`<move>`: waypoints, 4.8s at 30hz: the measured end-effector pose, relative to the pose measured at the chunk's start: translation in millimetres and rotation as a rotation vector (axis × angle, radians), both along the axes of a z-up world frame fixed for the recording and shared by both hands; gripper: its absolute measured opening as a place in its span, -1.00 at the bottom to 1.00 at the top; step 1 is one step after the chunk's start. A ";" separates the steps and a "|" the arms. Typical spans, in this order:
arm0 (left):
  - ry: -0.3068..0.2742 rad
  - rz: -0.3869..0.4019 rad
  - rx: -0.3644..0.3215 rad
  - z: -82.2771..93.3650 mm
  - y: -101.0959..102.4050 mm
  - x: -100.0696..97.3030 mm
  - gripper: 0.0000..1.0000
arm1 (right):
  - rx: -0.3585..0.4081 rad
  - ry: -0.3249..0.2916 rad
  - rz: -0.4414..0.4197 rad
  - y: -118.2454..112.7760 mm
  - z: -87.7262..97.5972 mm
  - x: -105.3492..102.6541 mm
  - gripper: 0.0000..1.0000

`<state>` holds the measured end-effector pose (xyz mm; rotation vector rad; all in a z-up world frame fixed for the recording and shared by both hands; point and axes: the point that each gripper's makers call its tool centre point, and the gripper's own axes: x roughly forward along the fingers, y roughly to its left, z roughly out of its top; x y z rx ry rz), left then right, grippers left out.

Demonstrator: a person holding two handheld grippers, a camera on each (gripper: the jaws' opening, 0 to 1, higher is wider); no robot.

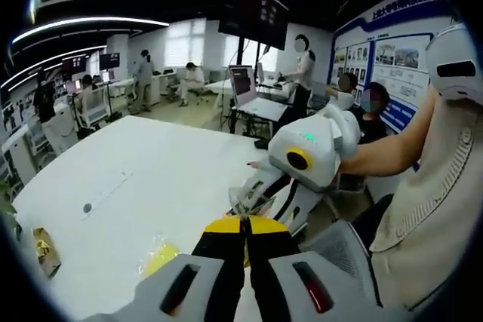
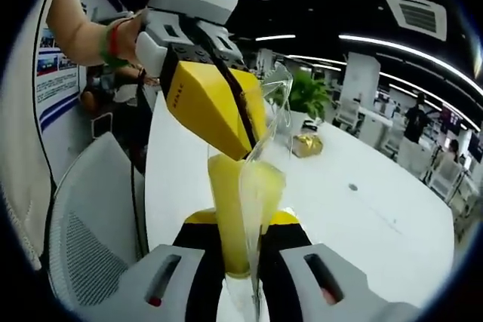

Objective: Compare the silicone blocks by pressing each to a similar depth, holding the contact briefly, and releasing to observe deformation and rebound differences across the visible hardness samples.

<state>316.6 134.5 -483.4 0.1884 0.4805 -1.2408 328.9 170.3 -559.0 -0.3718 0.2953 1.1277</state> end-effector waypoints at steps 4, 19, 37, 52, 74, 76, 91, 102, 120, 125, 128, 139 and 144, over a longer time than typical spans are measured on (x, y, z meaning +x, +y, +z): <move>-0.003 -0.001 0.003 0.0 0.1 -0.4 -1.00 | 0.003 0.008 -0.001 0.3 -0.2 -0.5 -0.76; -0.018 0.033 0.002 2.6 1.8 0.7 -1.00 | 0.012 0.028 -0.018 1.4 1.9 0.1 -0.65; 0.025 0.009 0.013 -7.1 -4.3 -1.3 -1.00 | -0.014 0.049 0.004 -5.1 -6.6 -9.0 -0.48; 0.115 0.031 -0.010 -24.9 -13.0 5.7 -1.00 | 0.089 0.048 -0.109 -26.9 2.0 -2.8 0.15; 0.338 0.174 -0.142 -109.3 -90.2 66.9 -1.00 | 0.185 0.185 -0.617 -197.9 -26.0 -50.2 0.64; 0.372 0.192 -0.162 -117.7 -99.5 75.0 -1.00 | 0.190 0.194 -0.645 -203.9 -29.3 -51.7 0.62; 0.473 0.466 -0.259 -170.4 -116.0 168.7 -1.00 | 0.174 0.249 -0.632 -196.5 -42.6 -42.0 0.55; 0.538 0.666 -0.247 -223.5 -94.4 193.2 -1.00 | 0.141 0.267 -0.662 -212.5 -47.8 -38.6 0.52; 0.398 0.642 -0.109 -227.5 -82.8 194.7 -0.76 | 0.139 0.267 -0.635 -200.5 -44.8 -33.0 0.50; 0.331 0.607 -0.077 -205.4 -75.6 180.2 -0.41 | 0.146 0.282 -0.627 -192.8 -44.2 -34.2 0.48; 0.258 0.567 -0.066 -185.0 -70.7 166.3 -0.34 | 0.140 0.264 -0.615 -185.9 -40.0 -34.5 0.47; 0.087 0.497 -0.083 -111.0 -33.6 98.1 -0.06 | 0.201 0.193 -0.531 -152.3 -11.0 -37.1 0.49; 0.011 0.493 -0.067 -89.6 -7.4 65.1 -0.03 | 0.224 0.189 -0.486 -136.6 -7.6 -41.2 0.50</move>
